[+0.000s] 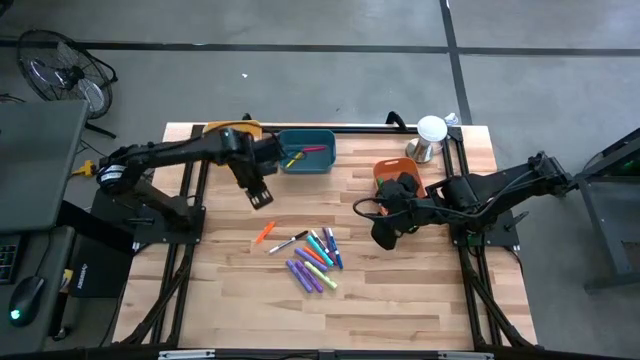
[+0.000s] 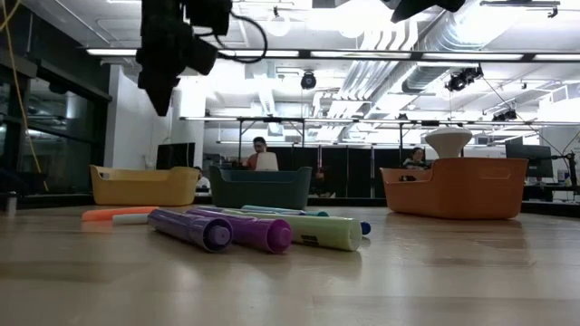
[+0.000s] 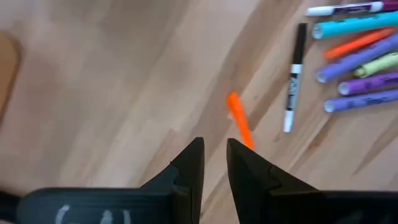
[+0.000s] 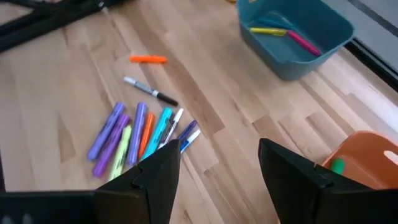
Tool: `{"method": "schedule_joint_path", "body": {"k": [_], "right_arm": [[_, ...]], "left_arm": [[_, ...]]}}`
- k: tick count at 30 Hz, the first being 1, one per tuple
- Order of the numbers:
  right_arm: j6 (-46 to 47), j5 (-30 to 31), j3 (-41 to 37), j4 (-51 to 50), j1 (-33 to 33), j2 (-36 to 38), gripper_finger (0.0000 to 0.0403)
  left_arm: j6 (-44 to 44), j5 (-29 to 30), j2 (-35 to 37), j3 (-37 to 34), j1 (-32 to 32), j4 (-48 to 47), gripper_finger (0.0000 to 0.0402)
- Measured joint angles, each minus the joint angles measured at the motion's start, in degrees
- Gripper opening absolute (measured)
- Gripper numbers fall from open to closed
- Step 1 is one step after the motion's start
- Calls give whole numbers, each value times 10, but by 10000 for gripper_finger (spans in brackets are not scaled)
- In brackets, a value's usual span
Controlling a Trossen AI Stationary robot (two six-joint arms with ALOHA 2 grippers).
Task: Pick & Place Markers
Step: Put the left orange pen into the blue bin
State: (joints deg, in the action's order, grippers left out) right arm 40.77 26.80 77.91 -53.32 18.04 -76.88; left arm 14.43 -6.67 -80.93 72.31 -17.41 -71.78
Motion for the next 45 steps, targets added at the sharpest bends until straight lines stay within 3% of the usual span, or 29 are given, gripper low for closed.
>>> {"method": "schedule_joint_path", "body": {"k": [7,14,20,25,30,34,45], "right_arm": [[-60,-52,0,16,0,0,205],[-78,-68,0,22,0,0,204],[-78,-68,0,37,0,0,204],[-78,-66,0,39,0,0,204],[-77,-61,0,42,0,0,205],[-76,-60,0,47,0,0,205],[-63,-60,0,51,0,0,205]], "left_arm": [[99,44,0,-13,95,27,65],[216,64,5,-102,163,76,65],[311,62,5,-186,198,187,66],[390,77,0,-212,213,199,111],[401,86,-1,-213,213,201,188],[401,80,-22,-213,212,228,228],[383,50,-114,-213,212,252,237]]}}
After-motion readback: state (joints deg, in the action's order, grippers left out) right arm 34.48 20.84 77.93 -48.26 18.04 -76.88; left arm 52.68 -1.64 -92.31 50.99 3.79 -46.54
